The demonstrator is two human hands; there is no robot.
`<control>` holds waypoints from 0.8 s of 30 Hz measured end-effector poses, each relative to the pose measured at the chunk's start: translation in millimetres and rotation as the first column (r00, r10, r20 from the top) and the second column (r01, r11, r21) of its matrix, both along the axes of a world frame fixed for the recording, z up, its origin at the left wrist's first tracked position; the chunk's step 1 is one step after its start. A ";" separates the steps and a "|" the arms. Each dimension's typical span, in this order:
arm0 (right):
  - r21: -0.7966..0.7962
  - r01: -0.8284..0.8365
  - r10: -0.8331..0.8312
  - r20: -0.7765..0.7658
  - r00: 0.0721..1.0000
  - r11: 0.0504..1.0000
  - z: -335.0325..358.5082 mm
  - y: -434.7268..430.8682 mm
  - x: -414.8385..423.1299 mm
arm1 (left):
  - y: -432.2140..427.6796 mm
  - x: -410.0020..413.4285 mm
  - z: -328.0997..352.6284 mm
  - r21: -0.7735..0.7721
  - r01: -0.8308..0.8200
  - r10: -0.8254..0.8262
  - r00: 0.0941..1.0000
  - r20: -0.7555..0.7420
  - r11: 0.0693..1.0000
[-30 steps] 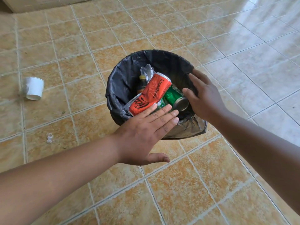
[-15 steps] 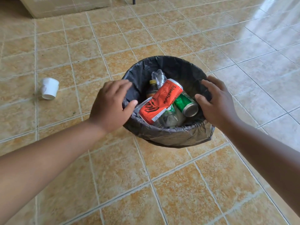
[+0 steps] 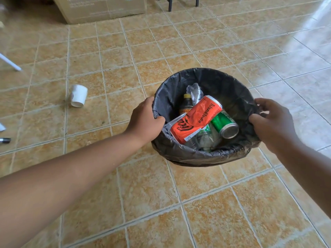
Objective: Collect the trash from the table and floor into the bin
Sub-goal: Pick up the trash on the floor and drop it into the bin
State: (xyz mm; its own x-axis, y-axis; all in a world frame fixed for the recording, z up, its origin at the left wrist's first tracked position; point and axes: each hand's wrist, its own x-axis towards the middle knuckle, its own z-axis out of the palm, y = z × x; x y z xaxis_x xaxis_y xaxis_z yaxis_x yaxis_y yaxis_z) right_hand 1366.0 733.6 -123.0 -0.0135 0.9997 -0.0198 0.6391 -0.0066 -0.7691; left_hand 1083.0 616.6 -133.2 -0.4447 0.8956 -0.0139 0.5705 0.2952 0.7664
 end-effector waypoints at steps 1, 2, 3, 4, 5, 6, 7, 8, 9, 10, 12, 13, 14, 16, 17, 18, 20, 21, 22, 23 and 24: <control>0.003 -0.013 0.013 -0.012 1.000 1.000 1.2 -2.5 -3.8 | -3.6 -3.5 1.2 0.011 -0.015 0.015 1.000 0.011 1.000; 0.002 -0.025 0.025 -0.027 0.999 1.000 2.8 -4.9 -8.5 | -7.2 -7.9 2.7 0.022 -0.036 0.035 0.999 0.023 0.999; 0.001 -0.035 0.035 -0.042 0.998 0.999 4.9 -7.1 -14.1 | -11.0 -13.3 4.2 0.033 -0.060 0.058 0.998 0.034 0.998; 0.000 -0.043 0.043 -0.055 0.998 0.999 7.4 -9.0 -20.6 | -14.6 -19.6 6.2 0.046 -0.086 0.084 0.996 0.039 0.995; 0.001 -0.050 0.050 -0.066 0.997 0.999 10.0 -10.8 -28.0 | -18.2 -26.4 9.2 0.060 -0.113 0.111 0.993 0.038 0.992; 0.002 -0.061 0.061 -0.072 0.996 0.998 12.4 -12.4 -36.3 | -22.0 -33.7 13.0 0.072 -0.137 0.135 0.990 0.035 0.988; 0.003 -0.080 0.080 -0.073 0.994 0.997 14.6 -13.4 -45.7 | -25.6 -42.0 16.6 0.083 -0.157 0.155 0.987 0.034 0.984; 0.003 -0.100 0.100 -0.074 0.992 0.995 16.5 -13.5 -56.7 | -28.9 -50.6 19.8 0.091 -0.175 0.172 0.984 0.034 0.980; 0.005 -0.118 0.119 -0.071 0.990 0.993 18.2 -13.1 -69.0 | -32.4 -60.0 22.6 0.095 -0.192 0.190 0.981 0.034 0.977; 0.006 -0.136 0.137 -0.058 0.989 0.991 19.5 -13.0 -81.9 | -36.0 -70.2 25.1 0.096 -0.211 0.209 0.977 0.032 0.973; 0.019 -0.179 0.179 -0.009 0.984 0.984 24.2 -9.2 -109.4 | -41.6 -95.8 29.8 0.103 -0.246 0.245 0.969 0.020 0.964; 0.025 -0.201 0.200 0.020 0.980 0.979 28.4 -5.7 -124.5 | -44.0 -110.2 32.4 0.098 -0.258 0.259 0.966 0.012 0.961; 0.030 -0.219 0.217 0.045 0.975 0.975 33.5 -1.5 -139.4 | -45.7 -124.2 35.8 0.091 -0.269 0.270 0.963 0.004 0.959; 0.045 -0.270 0.266 0.086 0.960 0.962 46.7 6.0 -170.4 | -46.0 -152.9 46.0 0.096 -0.287 0.289 0.957 -0.007 0.953; 0.057 -0.291 0.284 0.111 0.952 0.955 55.4 9.3 -186.1 | -45.2 -166.8 53.3 0.105 -0.300 0.302 0.953 -0.010 0.948; 0.066 -0.305 0.294 0.136 0.946 0.950 65.6 13.0 -201.1 | -44.0 -179.0 61.9 0.117 -0.314 0.318 0.948 -0.011 0.942; 0.070 -0.332 0.314 0.187 0.931 0.941 91.4 19.8 -229.3 | -41.1 -200.7 84.4 0.138 -0.330 0.333 0.943 -0.003 0.934; 0.069 -0.345 0.324 0.214 0.922 0.936 104.9 24.5 -242.3 | -39.1 -210.4 96.6 0.144 -0.326 0.330 0.944 -0.003 0.934; 0.070 -0.354 0.329 0.236 0.914 0.933 117.3 30.4 -254.1 | -36.1 -219.7 107.8 0.145 -0.321 0.325 0.946 -0.008 0.936; 0.073 -0.363 0.334 0.258 0.907 0.929 128.7 37.9 -265.7 | -31.9 -229.4 118.2 0.144 -0.319 0.323 0.946 -0.012 0.937; 0.077 -0.378 0.344 0.281 0.896 0.923 139.0 46.6 -278.2 | -26.4 -239.6 127.6 0.141 -0.321 0.326 0.945 -0.013 0.937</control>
State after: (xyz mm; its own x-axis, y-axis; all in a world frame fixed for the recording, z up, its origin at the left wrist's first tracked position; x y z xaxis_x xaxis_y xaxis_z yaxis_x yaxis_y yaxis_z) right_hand 1087.8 780.2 16.1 -0.3851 0.9213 0.0540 0.7541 0.3479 -0.5571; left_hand 843.4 590.2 -5.6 -0.7085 0.6957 0.1182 0.4893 0.3636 0.7927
